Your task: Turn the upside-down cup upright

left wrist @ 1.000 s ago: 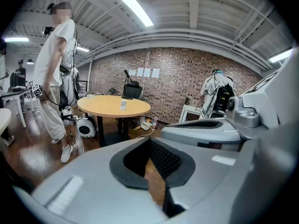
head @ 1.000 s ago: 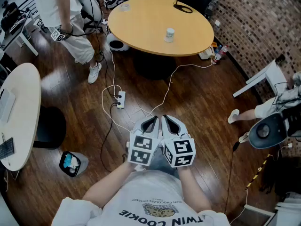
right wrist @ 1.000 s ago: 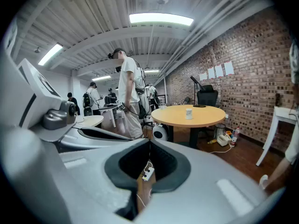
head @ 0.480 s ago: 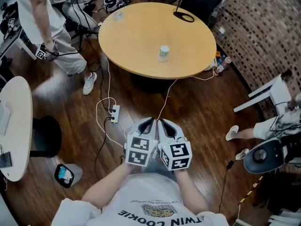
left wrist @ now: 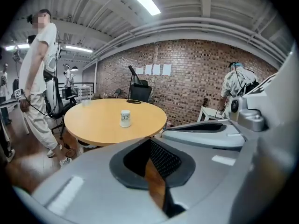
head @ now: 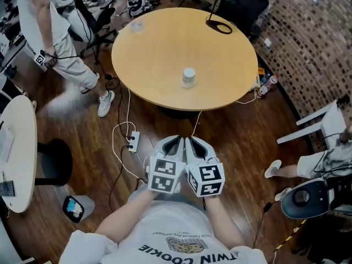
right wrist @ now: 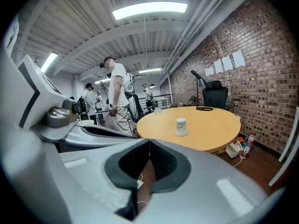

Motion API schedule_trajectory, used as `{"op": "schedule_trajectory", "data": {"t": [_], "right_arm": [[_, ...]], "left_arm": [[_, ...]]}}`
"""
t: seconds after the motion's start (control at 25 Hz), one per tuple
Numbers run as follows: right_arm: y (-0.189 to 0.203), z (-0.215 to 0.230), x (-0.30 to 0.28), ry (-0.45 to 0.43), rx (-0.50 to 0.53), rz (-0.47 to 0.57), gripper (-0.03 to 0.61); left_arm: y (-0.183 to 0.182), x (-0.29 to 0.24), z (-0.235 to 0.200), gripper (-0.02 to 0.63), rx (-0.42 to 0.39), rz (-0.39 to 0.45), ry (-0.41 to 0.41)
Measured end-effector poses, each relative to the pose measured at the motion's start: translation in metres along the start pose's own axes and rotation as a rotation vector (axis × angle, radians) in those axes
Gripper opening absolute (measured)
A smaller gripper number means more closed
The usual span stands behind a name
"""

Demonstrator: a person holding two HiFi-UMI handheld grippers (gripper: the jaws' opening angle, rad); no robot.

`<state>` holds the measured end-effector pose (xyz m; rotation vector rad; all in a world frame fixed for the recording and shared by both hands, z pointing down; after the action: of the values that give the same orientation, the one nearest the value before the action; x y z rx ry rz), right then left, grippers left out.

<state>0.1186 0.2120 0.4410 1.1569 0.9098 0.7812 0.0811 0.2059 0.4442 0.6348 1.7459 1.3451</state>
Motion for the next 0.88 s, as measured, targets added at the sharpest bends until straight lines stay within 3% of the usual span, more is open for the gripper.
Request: {"op": "schedule_trajectory", "data": {"t": [0.6,0.88], "right_arm": [[-0.015,0.065,-0.133,0.008,0.014,0.015,0.015],[-0.013,0.101,-0.215,0.082,-0.017,-0.049,0.098]], "left_arm": [[-0.018,-0.117,-0.076,0.003,0.003,-0.014,0.029],[-0.033,-0.176,-0.13,0.003,0.024,-0.043,0.097]]}}
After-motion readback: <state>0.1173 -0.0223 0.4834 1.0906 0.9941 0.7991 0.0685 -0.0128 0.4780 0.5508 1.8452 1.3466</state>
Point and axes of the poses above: the fingertips, and each gripper's own axes: x backward along the fingers, z to its right, y out of its underside, the point moved 1 cm from there along x, backward along the fingers, and after that the axes turned 11 degrees about z, right-handed, at the moved point
